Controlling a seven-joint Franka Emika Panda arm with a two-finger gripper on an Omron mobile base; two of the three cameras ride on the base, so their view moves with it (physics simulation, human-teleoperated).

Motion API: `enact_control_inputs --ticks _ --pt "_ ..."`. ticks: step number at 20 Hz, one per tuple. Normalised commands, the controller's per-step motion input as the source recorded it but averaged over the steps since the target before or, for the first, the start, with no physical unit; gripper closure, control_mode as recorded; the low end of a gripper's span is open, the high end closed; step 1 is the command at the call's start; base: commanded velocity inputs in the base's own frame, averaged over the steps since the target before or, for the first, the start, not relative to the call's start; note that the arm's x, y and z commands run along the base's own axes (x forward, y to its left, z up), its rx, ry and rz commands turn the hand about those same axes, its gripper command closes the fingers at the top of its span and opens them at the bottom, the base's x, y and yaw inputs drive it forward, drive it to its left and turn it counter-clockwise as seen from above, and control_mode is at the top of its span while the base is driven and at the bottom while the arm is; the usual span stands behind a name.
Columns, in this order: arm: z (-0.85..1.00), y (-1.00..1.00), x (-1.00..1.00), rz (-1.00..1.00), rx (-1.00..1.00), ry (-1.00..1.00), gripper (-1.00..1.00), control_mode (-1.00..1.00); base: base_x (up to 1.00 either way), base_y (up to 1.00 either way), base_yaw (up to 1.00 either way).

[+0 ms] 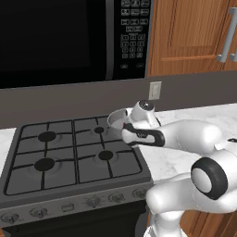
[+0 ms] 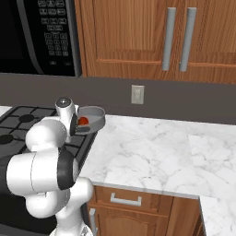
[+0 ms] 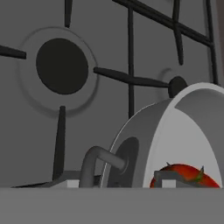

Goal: Turn on the sink faucet. Then move the tomato from the counter to the sink. Turn off the sink. Move the vegetable from the sink to the pot next to the stove. Finally move the pot to the rear right burner.

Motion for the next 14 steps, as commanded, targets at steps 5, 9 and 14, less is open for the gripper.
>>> enact_control_inputs --ticks 5,9,14 --pt "-0.16 0.23 0.02 0.13 0.00 0.00 1.00 -1.00 0.00 0.00 0.00" --pt "-0.19 0.22 0.16 0.07 0.00 0.00 1.00 -1.00 0.00 0.00 0.00" --pt "-0.24 0.33 0.31 0.09 0.00 0.00 1.00 -1.00 0.00 0.00 0.00"
